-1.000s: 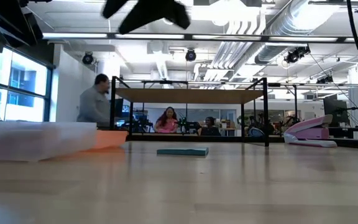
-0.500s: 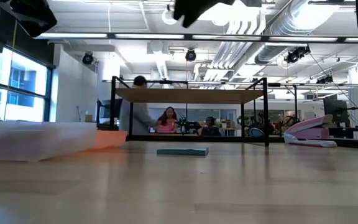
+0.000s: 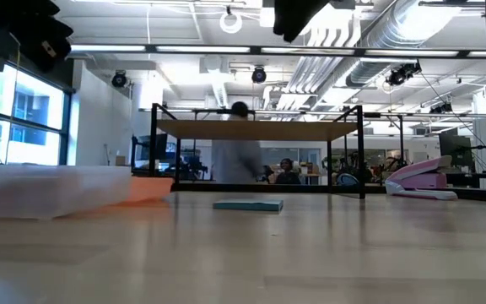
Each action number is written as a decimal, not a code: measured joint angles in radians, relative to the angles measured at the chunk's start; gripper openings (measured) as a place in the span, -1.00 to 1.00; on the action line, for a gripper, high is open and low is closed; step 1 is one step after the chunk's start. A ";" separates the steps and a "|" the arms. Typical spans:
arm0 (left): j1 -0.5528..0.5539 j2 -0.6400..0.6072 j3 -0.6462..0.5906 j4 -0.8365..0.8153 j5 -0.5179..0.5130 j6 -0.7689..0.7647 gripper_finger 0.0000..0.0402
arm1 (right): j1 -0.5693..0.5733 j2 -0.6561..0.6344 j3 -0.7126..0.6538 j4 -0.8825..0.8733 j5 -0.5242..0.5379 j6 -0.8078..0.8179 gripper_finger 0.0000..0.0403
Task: Pack school essentials
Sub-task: Put the blue sticky note into the supply box
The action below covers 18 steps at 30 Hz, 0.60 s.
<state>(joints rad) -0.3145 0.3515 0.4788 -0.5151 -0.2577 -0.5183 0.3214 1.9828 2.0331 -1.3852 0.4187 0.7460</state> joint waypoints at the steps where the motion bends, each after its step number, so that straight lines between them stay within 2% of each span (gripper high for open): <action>1: 0.000 -0.023 -0.018 0.014 0.000 0.010 -0.42 | 0.000 -0.009 0.000 -0.006 0.001 0.008 -0.34; 9: 0.000 -0.171 -0.142 0.140 0.003 0.077 -0.42 | 0.000 -0.059 0.000 -0.081 0.009 0.074 -0.34; 18: 0.000 -0.322 -0.268 0.207 0.025 0.077 -0.42 | 0.000 -0.117 0.000 -0.101 0.012 0.112 -0.34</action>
<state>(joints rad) -0.3145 0.0293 0.2111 -0.3079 -0.2324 -0.4408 0.3214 1.8660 2.0331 -1.4859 0.4305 0.8582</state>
